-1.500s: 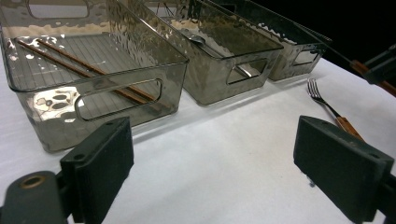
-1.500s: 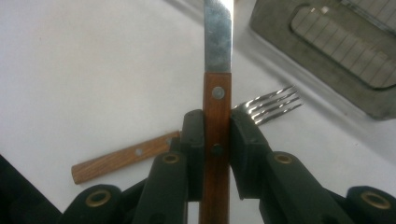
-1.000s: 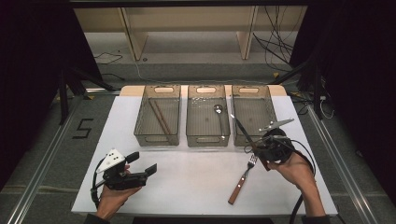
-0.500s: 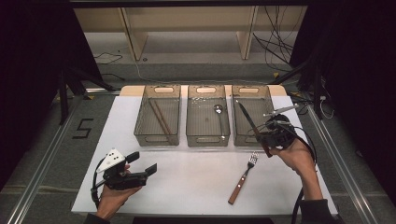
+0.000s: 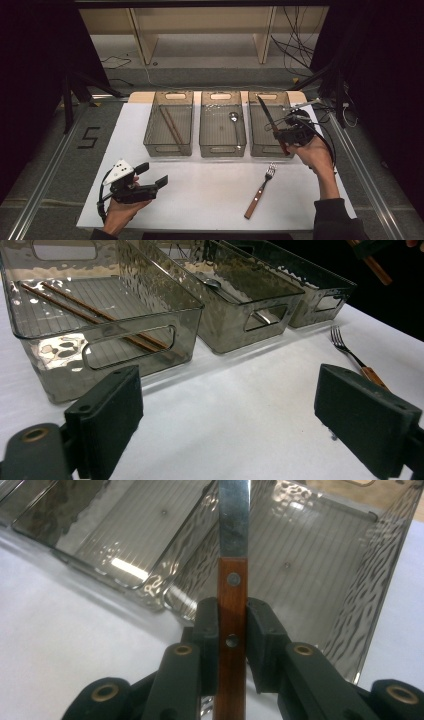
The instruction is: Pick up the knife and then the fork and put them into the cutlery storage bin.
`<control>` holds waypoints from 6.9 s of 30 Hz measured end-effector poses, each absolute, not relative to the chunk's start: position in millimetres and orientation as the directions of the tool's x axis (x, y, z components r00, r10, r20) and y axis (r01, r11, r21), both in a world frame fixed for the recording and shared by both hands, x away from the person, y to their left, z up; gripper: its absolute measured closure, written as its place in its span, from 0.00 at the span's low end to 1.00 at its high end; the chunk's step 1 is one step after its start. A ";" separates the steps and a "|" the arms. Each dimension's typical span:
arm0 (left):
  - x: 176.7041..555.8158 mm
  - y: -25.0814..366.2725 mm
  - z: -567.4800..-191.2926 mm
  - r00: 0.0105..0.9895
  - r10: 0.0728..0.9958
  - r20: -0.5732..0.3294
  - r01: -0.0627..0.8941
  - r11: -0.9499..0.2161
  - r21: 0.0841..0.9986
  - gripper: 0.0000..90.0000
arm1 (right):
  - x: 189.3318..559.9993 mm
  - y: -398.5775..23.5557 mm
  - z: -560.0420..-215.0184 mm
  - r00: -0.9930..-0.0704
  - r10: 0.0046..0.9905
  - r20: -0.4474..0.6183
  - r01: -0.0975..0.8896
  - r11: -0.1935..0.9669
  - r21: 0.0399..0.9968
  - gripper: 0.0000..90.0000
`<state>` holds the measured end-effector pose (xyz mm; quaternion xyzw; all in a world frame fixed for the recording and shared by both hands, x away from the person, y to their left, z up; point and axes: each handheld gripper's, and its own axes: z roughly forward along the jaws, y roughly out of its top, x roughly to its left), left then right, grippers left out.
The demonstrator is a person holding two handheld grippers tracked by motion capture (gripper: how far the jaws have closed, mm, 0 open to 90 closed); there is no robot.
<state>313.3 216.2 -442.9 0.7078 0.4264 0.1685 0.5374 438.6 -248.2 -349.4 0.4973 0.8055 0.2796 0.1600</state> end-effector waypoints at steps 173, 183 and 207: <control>312.9 214.1 -442.6 0.586 0.780 -0.218 0.421 -0.063 0.905 0.13 | 307.0 -170.2 -466.5 -0.759 0.648 0.068 0.608 0.666 0.432 1.00; 312.9 213.8 -442.7 0.587 0.780 -0.218 0.421 -0.064 0.905 0.13 | 300.2 -199.8 -463.7 -0.721 0.692 0.044 0.647 0.649 0.400 1.00; 313.1 213.7 -442.7 0.588 0.779 -0.215 0.423 -0.071 0.903 0.13 | 307.5 -256.7 -456.9 -0.592 0.805 -0.030 0.745 0.562 0.359 1.00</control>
